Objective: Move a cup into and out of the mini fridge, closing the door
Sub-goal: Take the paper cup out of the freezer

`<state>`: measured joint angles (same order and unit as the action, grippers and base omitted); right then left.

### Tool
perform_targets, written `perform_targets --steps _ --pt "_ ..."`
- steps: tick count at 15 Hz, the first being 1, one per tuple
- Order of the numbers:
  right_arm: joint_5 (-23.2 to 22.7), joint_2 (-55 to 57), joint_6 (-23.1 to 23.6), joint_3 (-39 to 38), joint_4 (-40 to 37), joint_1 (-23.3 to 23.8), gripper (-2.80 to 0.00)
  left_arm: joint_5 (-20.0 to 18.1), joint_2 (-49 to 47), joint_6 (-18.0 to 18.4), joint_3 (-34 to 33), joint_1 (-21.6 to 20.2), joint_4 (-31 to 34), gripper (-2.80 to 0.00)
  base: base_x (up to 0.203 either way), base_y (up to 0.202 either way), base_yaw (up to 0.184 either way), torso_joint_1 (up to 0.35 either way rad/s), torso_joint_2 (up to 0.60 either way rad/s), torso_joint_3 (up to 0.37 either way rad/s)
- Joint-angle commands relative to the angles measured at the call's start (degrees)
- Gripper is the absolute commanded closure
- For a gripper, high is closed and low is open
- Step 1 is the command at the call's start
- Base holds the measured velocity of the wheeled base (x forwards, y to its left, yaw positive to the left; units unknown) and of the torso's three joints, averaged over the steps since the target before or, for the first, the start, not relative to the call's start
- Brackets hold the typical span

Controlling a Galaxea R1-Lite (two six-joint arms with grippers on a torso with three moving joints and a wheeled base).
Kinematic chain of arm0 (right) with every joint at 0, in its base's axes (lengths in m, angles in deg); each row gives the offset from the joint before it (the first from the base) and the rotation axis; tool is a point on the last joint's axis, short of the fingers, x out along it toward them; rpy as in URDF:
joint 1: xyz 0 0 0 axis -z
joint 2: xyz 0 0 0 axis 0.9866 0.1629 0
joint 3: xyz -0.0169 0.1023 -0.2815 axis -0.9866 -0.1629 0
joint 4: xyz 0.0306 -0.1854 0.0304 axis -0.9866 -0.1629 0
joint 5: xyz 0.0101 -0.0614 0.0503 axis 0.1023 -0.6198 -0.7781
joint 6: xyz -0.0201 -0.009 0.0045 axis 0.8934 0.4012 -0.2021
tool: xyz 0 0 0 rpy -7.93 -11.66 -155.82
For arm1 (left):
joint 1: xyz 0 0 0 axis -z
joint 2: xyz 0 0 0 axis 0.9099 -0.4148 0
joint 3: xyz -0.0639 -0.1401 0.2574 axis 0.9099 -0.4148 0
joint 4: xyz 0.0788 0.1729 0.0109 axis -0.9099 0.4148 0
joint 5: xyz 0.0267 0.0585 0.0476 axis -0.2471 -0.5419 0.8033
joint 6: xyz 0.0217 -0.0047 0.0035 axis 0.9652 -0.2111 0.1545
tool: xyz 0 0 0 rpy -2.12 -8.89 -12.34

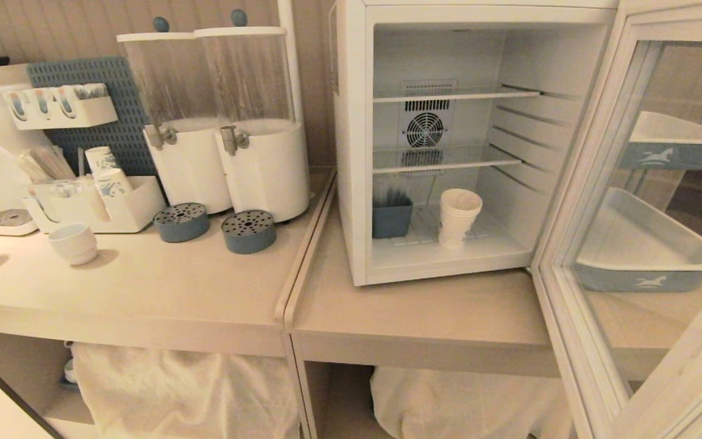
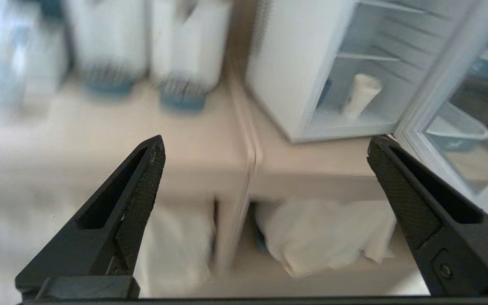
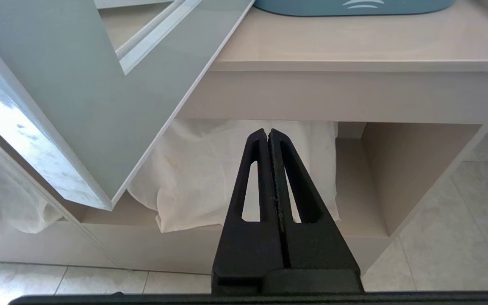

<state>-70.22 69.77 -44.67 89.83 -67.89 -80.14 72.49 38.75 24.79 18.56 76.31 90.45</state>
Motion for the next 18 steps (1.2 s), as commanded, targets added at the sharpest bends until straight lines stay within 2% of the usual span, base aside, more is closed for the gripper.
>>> perform_targets --steps 1,2,4,5,9,10,11,12,14,16,18 --pt "-0.13 0.00 0.04 0.09 -0.22 -0.05 0.00 -1.91 4.23 -5.69 4.99 -3.61 10.65 -2.80 0.000 0.000 0.000 0.000 0.00 0.000" --pt "-0.22 0.00 0.13 0.09 -0.22 -0.05 0.00 -4.26 4.29 -7.46 6.44 -6.14 11.55 -2.80 0.000 0.000 0.000 0.000 0.00 0.000" --pt "0.13 0.00 -0.04 0.00 -0.05 -0.05 0.00 -8.42 4.96 -8.06 8.65 -12.94 16.19 -2.80 0.000 0.000 0.000 0.000 0.00 0.000" --pt "0.04 0.00 0.04 0.00 -0.14 -0.05 0.00 -9.12 5.85 -8.05 8.01 -13.78 19.40 -2.80 0.000 0.000 0.000 0.000 0.00 0.000" --pt "-0.05 0.00 0.13 0.09 -0.22 -0.05 0.00 -9.53 13.16 -6.51 -0.47 -11.52 14.01 -2.80 0.000 0.000 0.000 0.000 0.00 0.000" --pt "-0.05 0.00 0.13 0.08 -0.21 -0.05 0.00 -8.32 14.43 -5.02 -2.94 -11.50 10.65 -2.80 0.000 0.000 0.000 0.000 0.00 0.000" --pt "-0.05 0.00 0.10 0.00 -0.22 -0.05 0.00 -6.10 15.48 -3.12 -8.18 -11.48 4.24 -2.80 0.000 0.000 0.000 0.000 0.00 0.000" --pt "-0.05 0.00 0.06 0.09 -0.22 -0.05 0.00 -4.15 16.32 -1.12 -15.52 -11.46 -3.13 -2.80 0.000 0.000 0.000 0.000 0.00 0.000" --pt "0.03 0.00 0.04 0.01 -0.14 -0.05 0.00 -0.77 17.82 3.76 -35.19 -11.42 -19.56 -2.80 0.000 0.000 0.000 0.000 0.00 0.000" --pt "0.04 0.00 0.04 0.00 -0.14 -0.05 0.00 2.06 18.96 7.77 -50.60 -11.39 -32.11 -2.80 0.000 0.000 0.000 0.000 0.00 0.000" --pt "0.04 0.00 0.04 0.00 -0.14 -0.05 0.00 4.17 20.12 11.44 -58.24 -11.36 -41.37 -2.80 0.000 0.000 0.000 0.000 0.00 0.000"
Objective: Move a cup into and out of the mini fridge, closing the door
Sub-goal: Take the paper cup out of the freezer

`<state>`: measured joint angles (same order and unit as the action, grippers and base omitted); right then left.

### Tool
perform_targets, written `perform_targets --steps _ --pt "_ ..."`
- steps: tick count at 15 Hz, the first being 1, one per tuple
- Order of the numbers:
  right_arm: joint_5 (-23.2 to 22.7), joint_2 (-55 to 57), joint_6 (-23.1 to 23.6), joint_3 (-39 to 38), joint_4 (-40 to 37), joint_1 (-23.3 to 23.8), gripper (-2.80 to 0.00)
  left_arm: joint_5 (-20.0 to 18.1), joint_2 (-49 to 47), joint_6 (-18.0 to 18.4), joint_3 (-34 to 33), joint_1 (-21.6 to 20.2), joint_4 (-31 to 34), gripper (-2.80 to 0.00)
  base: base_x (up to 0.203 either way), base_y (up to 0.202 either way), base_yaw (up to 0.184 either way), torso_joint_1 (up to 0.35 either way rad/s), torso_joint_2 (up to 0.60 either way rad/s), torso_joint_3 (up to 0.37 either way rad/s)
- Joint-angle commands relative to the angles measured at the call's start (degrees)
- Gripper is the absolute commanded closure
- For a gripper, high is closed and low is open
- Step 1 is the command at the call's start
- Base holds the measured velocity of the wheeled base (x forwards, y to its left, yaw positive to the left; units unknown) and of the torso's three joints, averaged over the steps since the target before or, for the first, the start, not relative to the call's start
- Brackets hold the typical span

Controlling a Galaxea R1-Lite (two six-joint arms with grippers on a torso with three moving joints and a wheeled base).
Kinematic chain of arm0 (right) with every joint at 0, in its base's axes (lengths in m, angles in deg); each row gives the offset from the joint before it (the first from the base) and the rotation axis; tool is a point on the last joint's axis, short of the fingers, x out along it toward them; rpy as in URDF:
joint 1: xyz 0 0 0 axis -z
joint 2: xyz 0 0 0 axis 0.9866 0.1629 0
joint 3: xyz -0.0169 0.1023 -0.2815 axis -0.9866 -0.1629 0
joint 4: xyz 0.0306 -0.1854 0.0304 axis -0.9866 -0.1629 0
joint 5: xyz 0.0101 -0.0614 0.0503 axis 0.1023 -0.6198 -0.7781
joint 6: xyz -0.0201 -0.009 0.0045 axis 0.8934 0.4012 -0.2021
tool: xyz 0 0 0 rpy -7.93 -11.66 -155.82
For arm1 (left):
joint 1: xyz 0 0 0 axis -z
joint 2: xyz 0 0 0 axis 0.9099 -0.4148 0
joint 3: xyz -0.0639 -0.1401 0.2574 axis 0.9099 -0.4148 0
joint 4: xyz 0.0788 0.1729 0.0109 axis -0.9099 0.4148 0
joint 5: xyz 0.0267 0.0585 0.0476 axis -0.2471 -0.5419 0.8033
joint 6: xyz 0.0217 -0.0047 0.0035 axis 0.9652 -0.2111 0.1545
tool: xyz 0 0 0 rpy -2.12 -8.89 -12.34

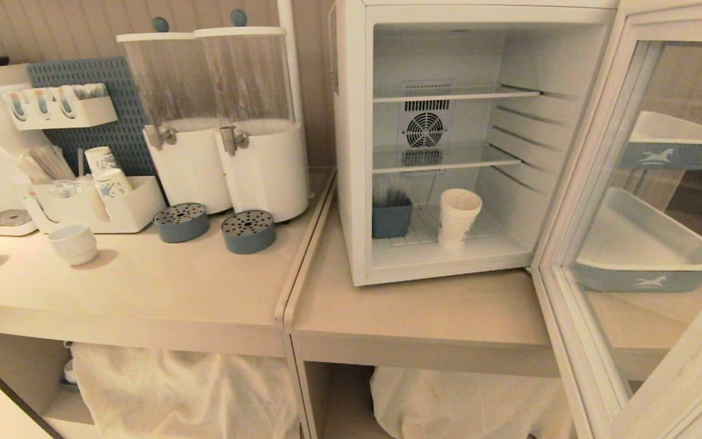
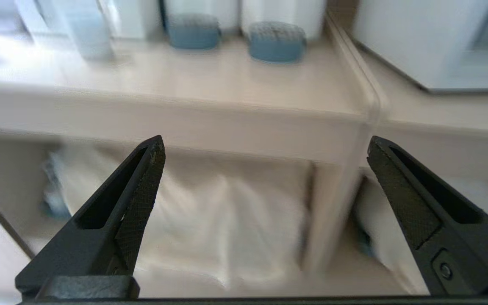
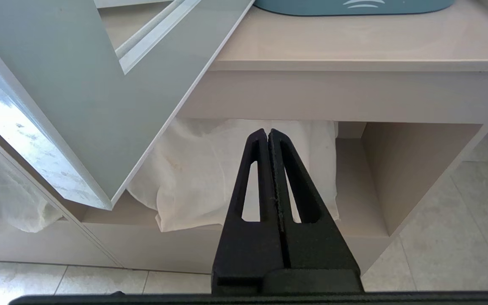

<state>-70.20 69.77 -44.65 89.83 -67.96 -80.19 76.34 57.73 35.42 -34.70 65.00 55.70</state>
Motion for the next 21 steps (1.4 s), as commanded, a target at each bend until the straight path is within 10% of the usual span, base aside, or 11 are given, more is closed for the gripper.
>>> perform_targets --steps 1,4,15,19,21 --pt "0.02 0.00 0.02 0.00 0.02 0.00 0.00 -0.02 1.27 1.96 -5.34 -0.05 -7.12 -2.80 0.000 0.000 0.000 0.000 0.00 0.000" --pt "-0.07 0.00 -0.07 0.09 -0.07 0.00 0.00 -1.25 1.37 4.78 -3.78 -0.04 2.79 -2.80 0.000 0.000 0.000 0.000 0.00 0.000" --pt "0.11 -0.09 -1.30 -0.18 0.19 0.09 0.00 -1.63 1.38 1.86 -5.11 -0.04 -1.52 -2.80 0.000 0.000 0.000 0.000 0.00 0.000" --pt "0.29 0.00 -2.43 10.68 2.75 0.07 0.00 -1.63 1.38 1.77 -5.11 -0.04 -1.52 -2.80 0.000 0.000 0.000 0.000 0.00 0.000" --pt "6.48 -0.01 -3.00 13.13 1.75 0.07 0.00 -1.63 1.38 1.60 -5.11 -0.04 -1.52 -2.80 0.000 0.000 0.000 0.000 0.00 0.000"
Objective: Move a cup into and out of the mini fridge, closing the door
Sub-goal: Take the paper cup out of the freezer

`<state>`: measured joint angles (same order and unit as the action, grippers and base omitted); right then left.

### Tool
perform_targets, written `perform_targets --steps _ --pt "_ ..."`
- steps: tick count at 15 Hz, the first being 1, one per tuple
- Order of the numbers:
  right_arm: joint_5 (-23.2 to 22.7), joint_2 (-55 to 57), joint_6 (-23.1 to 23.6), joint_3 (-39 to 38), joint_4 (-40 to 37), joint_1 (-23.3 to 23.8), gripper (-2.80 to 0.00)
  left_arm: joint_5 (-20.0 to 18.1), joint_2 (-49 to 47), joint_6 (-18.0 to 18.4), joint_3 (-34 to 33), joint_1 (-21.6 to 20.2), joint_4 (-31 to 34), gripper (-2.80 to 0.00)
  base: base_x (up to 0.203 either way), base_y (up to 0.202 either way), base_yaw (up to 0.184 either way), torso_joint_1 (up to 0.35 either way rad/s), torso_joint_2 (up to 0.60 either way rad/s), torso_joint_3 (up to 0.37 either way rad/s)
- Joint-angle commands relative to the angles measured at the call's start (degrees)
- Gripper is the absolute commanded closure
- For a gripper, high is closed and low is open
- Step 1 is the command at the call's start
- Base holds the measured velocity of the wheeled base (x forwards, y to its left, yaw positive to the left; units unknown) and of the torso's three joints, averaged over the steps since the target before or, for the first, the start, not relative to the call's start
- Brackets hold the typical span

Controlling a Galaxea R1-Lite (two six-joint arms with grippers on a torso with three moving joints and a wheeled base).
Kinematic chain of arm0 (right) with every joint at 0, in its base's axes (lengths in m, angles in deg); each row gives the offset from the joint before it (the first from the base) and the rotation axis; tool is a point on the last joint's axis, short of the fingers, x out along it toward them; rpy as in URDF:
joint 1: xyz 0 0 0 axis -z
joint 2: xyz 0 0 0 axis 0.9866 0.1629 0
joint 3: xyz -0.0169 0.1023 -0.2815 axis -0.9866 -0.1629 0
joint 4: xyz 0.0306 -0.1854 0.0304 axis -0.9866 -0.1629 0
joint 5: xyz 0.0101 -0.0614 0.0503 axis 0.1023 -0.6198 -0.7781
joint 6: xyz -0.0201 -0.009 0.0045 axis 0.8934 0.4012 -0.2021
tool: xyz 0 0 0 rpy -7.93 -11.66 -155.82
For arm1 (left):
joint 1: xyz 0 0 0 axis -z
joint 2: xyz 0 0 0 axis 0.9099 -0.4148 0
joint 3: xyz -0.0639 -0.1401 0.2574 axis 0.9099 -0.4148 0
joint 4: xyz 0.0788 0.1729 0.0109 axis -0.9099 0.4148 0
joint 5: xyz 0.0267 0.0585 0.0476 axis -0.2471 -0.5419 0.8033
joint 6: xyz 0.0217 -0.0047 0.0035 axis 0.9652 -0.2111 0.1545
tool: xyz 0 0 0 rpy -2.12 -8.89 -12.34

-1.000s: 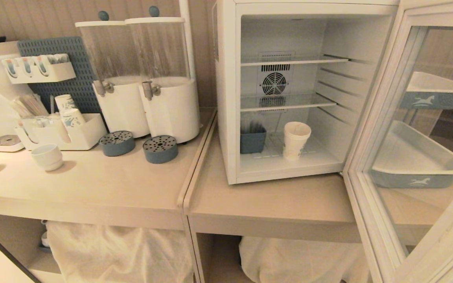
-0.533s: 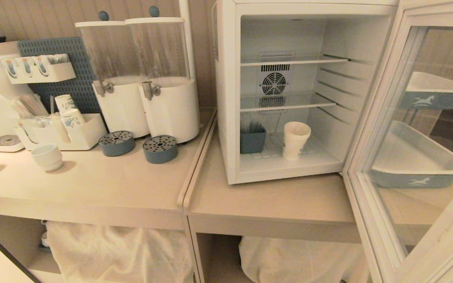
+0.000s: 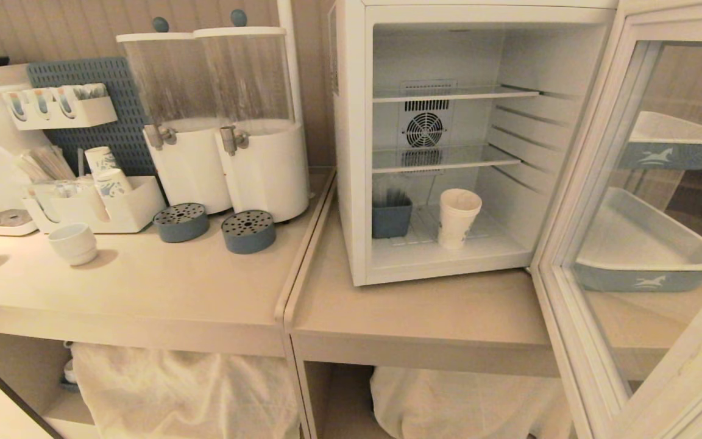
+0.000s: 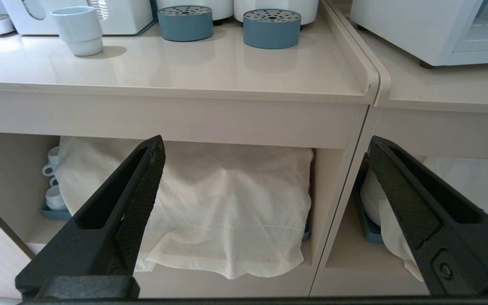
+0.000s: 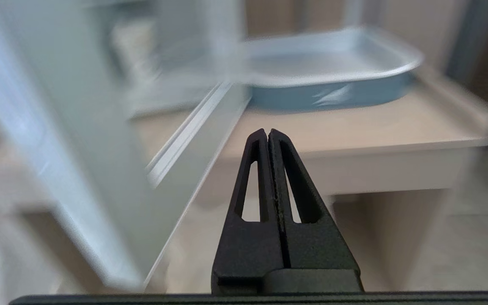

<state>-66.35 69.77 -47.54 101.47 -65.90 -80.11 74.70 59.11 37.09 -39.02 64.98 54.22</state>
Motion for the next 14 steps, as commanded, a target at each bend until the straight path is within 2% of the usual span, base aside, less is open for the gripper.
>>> perform_targets --steps 1,3,6,8,10,12,14 --pt "3.92 0.00 -0.40 0.27 -0.18 -0.02 0.00 0.00 0.00 -0.07 -0.79 -0.02 -0.04 -2.80 0.000 0.000 0.000 0.000 0.00 0.000" --pt "3.79 0.00 -0.67 -3.59 0.06 -0.07 0.00 0.00 0.00 -0.16 -0.79 -0.02 -0.04 -2.80 0.000 0.000 0.000 0.000 0.00 0.000" --pt "-0.47 0.00 0.34 -9.95 1.66 -0.07 0.00 0.00 0.00 -0.16 -0.79 -0.02 -0.04 -2.80 0.000 0.000 0.000 0.000 0.00 0.000" --pt "-4.40 0.00 4.23 -13.38 5.85 -0.07 0.00 0.00 0.00 0.02 -0.79 -0.02 -0.04 -2.80 0.000 0.000 0.000 0.000 0.00 0.000" --pt "-4.71 0.00 4.49 -13.57 6.22 -0.07 0.00 0.00 0.00 0.02 -0.79 -0.02 -0.04 -2.80 0.000 0.000 0.000 0.000 0.00 0.000" --pt "-5.02 0.00 6.01 -16.75 10.35 -0.07 0.00 0.00 0.00 0.02 -0.79 -0.02 -0.04 -2.80 0.000 0.000 0.000 0.000 0.00 0.000" --pt "-4.92 0.00 4.82 -17.70 12.83 0.00 0.00 0.00 0.00 -0.07 -0.79 -0.02 -0.04 -2.80 0.000 0.000 0.000 0.000 0.00 0.000"
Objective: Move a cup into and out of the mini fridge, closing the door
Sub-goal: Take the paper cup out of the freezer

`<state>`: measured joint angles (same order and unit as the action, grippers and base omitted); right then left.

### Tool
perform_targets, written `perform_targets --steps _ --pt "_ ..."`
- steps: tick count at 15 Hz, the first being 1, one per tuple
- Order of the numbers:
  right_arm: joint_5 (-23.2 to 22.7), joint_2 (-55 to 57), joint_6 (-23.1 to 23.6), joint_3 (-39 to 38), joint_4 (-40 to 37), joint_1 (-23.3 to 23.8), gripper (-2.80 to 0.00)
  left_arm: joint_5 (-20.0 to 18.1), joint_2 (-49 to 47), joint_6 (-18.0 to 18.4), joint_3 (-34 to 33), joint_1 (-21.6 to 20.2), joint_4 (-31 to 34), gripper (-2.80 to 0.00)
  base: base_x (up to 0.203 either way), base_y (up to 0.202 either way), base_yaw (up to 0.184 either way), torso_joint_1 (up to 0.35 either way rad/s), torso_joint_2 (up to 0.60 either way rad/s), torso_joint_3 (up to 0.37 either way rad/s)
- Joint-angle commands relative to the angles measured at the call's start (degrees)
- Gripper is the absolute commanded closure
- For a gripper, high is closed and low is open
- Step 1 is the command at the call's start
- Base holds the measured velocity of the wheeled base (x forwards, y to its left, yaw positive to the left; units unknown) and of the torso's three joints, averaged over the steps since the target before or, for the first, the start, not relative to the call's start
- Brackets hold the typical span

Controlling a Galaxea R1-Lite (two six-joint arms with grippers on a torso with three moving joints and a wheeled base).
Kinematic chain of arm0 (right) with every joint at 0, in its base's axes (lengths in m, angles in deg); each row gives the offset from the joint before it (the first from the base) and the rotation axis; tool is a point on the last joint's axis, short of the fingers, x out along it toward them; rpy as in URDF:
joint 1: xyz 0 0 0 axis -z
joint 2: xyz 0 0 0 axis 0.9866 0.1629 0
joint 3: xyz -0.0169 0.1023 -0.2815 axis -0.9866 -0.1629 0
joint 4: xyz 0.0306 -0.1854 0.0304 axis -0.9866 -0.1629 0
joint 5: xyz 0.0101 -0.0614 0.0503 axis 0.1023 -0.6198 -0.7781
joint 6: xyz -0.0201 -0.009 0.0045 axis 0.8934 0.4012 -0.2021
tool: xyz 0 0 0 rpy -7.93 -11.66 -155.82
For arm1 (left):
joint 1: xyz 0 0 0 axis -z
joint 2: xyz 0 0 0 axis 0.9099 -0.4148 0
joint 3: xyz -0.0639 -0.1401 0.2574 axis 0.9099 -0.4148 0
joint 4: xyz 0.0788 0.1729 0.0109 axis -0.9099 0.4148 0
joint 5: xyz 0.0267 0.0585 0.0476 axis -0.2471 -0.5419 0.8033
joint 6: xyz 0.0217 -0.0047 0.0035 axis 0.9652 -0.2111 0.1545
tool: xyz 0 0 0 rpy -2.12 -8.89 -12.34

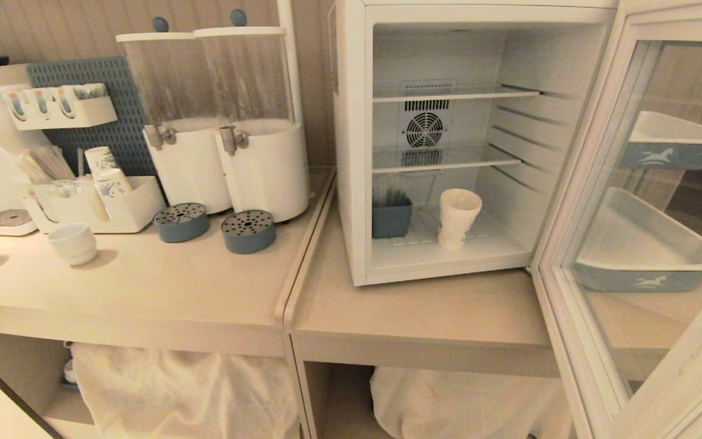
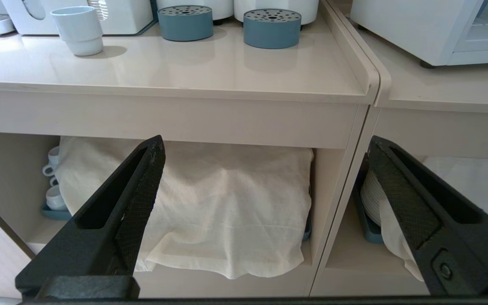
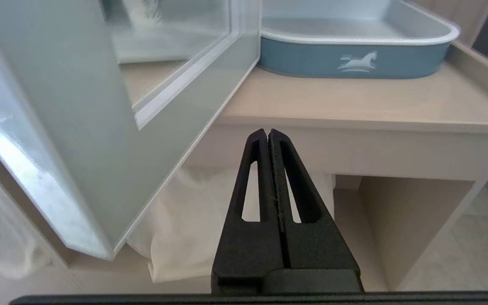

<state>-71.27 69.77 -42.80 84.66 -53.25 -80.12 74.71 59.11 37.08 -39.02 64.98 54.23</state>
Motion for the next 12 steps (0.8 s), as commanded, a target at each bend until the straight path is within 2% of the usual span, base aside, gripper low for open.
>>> perform_targets --steps 1,12 --pt "-0.37 0.00 1.32 -0.83 0.33 -0.06 0.00 0.00 0.00 -0.06 -0.79 -0.02 -0.04 -2.80 0.000 0.000 0.000 0.000 0.00 0.000" --pt "-0.23 0.09 0.99 -0.71 -0.01 -0.06 0.00 0.00 0.00 0.56 -0.79 -0.02 0.04 -2.80 0.000 0.000 0.000 0.000 0.00 0.000"
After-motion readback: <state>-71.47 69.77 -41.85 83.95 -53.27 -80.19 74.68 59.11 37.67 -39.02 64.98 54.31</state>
